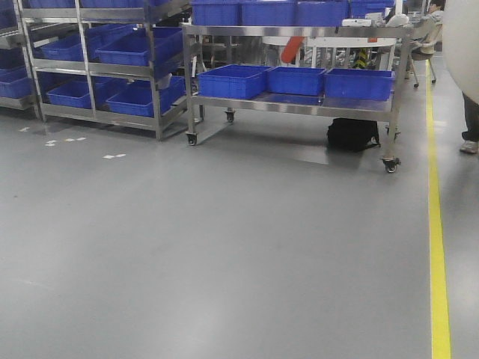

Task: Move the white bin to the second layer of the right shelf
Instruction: 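Drive past the blue crate racks carrying the bin in the right gripper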

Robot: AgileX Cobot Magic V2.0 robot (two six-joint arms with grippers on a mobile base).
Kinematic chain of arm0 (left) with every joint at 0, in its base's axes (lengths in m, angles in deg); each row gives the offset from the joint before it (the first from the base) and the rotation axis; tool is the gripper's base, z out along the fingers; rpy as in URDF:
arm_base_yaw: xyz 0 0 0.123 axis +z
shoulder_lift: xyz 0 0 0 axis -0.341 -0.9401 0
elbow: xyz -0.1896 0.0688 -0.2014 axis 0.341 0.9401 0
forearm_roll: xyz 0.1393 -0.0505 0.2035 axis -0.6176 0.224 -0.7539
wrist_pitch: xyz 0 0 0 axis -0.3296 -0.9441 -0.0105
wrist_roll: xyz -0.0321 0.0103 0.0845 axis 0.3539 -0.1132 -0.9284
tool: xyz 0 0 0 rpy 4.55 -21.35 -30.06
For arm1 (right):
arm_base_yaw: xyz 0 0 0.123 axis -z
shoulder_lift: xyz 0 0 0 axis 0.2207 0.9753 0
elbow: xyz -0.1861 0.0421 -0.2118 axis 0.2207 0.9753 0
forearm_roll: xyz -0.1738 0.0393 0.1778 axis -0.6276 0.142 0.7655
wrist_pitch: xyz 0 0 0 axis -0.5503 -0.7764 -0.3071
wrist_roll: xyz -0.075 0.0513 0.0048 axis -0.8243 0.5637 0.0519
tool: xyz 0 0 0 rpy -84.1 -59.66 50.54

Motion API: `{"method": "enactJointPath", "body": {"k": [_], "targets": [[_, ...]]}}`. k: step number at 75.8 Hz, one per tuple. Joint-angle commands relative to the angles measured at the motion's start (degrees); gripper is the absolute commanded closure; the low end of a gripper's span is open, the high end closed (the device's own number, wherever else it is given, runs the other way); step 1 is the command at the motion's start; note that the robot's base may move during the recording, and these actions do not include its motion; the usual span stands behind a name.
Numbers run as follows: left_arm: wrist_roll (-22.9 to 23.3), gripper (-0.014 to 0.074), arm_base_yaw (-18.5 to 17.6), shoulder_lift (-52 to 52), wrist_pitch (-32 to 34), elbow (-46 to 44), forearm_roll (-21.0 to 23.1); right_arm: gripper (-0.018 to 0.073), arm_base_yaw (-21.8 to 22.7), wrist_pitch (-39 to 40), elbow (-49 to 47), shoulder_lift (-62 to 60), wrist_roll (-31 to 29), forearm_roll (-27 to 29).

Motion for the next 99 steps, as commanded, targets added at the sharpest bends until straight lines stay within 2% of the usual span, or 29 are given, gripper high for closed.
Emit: {"method": "enactJointPath", "body": {"k": [1, 99], "targets": [[0.18, 0.0512, -0.26, 0.81, 4.9, 2.11, 0.0, 0.0511, 0.38, 5.35, -1.73, 0.45, -0.25, 0.03], [0.18, 0.0512, -0.26, 0.81, 4.9, 2.11, 0.0, 0.0511, 0.38, 5.35, -1.73, 0.45, -0.25, 0.03]]}}
